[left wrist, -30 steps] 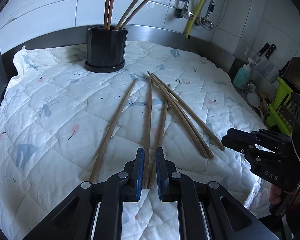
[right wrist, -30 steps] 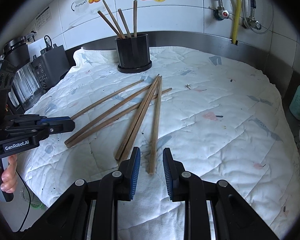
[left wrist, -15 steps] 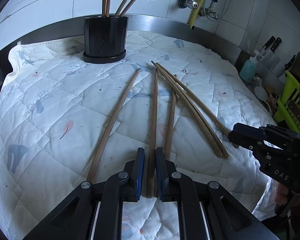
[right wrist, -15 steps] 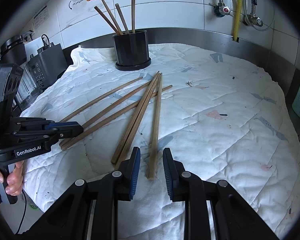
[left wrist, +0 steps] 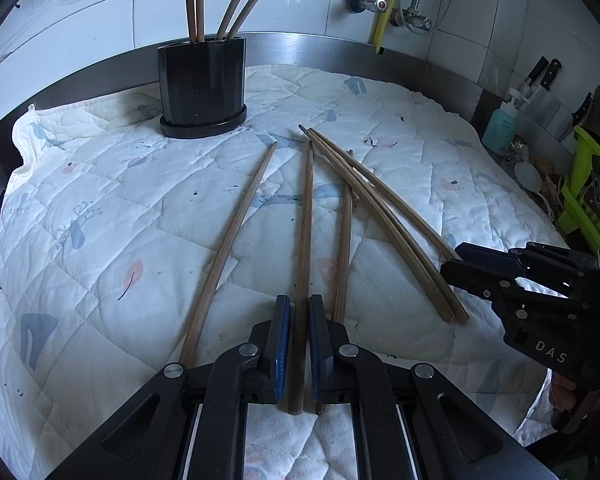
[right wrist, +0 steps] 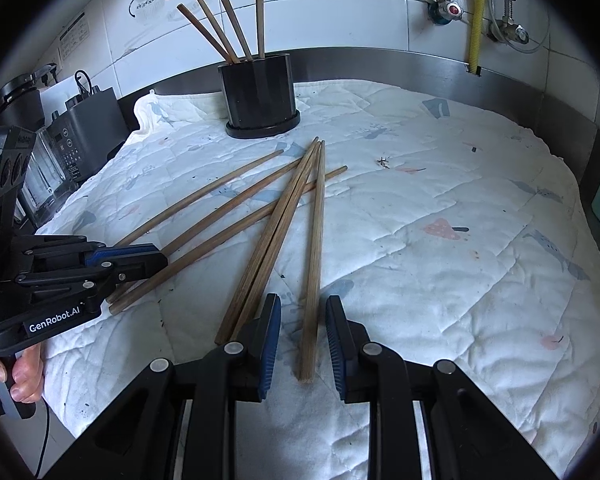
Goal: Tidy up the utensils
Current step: 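Lower the left tool onto a wooden chopstick and close its fingers, then lift the chopstick upright with the left tool and carry it over the cup, then lower the chopstick into the black cup and open the left tool, then move the left tool back over the remaining chopsticks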
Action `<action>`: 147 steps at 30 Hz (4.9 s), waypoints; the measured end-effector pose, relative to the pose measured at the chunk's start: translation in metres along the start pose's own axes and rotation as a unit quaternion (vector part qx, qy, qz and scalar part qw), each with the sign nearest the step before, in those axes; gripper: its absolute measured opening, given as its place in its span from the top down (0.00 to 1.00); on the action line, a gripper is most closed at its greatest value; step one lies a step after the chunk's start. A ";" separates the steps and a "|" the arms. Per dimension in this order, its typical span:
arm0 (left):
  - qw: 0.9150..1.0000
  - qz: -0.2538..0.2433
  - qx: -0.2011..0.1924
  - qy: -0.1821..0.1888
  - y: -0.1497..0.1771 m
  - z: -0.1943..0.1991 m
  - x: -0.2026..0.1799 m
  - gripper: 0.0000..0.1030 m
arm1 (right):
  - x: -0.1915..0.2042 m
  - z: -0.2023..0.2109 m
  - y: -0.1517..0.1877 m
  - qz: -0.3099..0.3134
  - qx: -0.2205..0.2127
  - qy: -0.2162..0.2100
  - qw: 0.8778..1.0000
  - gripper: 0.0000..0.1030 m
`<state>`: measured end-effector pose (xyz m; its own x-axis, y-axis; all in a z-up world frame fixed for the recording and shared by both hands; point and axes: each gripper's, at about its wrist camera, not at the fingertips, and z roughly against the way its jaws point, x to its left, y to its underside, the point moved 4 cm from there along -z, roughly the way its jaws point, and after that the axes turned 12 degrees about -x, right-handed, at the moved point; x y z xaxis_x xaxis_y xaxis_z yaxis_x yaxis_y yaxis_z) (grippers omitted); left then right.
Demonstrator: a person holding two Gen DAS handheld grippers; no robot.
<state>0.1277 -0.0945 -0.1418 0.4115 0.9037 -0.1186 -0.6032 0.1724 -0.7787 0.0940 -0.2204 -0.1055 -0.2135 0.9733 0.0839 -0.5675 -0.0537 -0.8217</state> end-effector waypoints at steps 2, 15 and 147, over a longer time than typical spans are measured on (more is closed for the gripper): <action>1.000 0.002 0.001 0.001 0.000 0.000 0.001 0.92 | 0.001 0.000 0.000 0.007 -0.002 0.004 1.000 0.75; 1.000 0.020 -0.012 0.000 -0.012 0.014 0.010 0.93 | -0.005 0.016 -0.012 0.013 -0.026 0.023 0.999 0.90; 0.980 -0.011 -0.169 -0.108 -0.202 0.147 0.103 0.53 | 0.010 0.039 -0.166 0.064 -0.099 -0.033 0.992 0.68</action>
<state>0.1913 0.0209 0.0935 0.2452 0.9695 0.0051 -0.3210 0.0861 -0.9432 0.1547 -0.2104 0.0537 -0.3286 0.9445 0.0020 -0.3662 -0.1255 -0.9221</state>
